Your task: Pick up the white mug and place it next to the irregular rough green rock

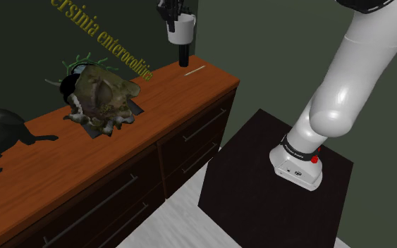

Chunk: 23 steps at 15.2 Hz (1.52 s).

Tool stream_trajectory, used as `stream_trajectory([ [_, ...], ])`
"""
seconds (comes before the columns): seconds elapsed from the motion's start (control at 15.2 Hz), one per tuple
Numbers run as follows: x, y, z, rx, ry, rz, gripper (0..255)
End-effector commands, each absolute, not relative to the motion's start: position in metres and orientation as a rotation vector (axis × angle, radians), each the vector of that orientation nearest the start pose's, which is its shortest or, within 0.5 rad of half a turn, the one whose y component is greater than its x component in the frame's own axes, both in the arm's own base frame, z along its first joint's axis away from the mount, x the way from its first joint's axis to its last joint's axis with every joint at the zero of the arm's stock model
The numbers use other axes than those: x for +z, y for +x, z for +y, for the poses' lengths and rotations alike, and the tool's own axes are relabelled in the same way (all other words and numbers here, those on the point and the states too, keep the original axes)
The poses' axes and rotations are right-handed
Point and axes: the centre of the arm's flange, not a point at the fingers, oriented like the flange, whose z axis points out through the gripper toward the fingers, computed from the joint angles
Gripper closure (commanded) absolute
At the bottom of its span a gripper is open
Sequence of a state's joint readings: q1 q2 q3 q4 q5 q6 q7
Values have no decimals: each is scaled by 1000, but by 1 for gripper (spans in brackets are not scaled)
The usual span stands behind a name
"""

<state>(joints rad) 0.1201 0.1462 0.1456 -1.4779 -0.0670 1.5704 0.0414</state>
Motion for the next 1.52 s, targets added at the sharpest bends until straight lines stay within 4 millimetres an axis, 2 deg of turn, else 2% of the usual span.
stream_trajectory([
  [0.0,585,592,169,71,-3174,-356,255],
  [0.07,585,595,176,71,-3174,-356,255],
  [1.45,474,595,176,71,-3174,-356,255],
])
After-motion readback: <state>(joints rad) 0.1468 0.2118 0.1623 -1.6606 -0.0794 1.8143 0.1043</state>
